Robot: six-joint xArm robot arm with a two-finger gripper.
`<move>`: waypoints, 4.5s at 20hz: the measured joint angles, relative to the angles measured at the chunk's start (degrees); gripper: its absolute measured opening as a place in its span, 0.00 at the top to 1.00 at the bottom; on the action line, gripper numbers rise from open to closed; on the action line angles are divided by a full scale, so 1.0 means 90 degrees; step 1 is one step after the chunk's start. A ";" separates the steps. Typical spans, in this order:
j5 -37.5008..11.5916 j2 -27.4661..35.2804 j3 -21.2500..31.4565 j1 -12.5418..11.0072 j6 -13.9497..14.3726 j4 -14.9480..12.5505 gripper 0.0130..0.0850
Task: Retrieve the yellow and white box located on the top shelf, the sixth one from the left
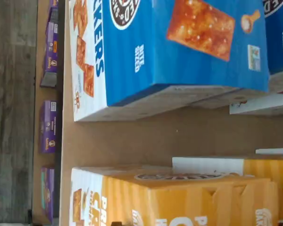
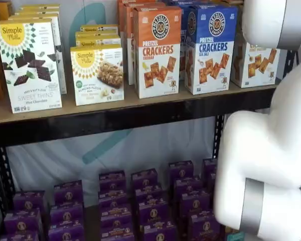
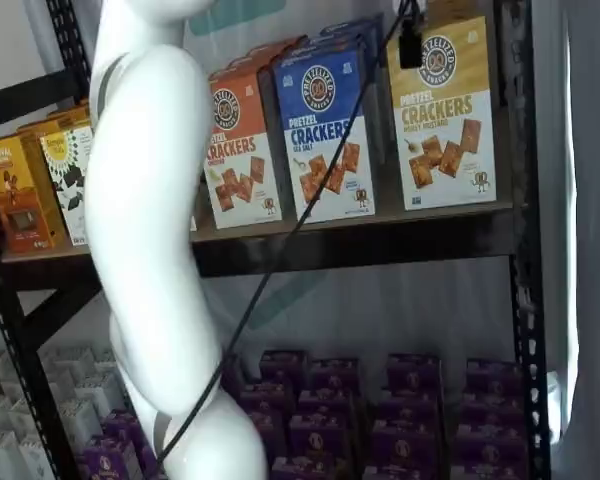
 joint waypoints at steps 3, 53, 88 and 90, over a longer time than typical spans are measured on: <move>0.0084 0.0070 -0.0095 0.0036 0.0030 -0.0076 0.00; 0.0837 0.0186 -0.0501 0.0416 0.0227 -0.1011 0.33; 0.1369 -0.2552 0.1785 0.0012 -0.0049 -0.0878 0.33; 0.1456 -0.2711 0.1915 0.0129 0.0058 -0.0938 0.33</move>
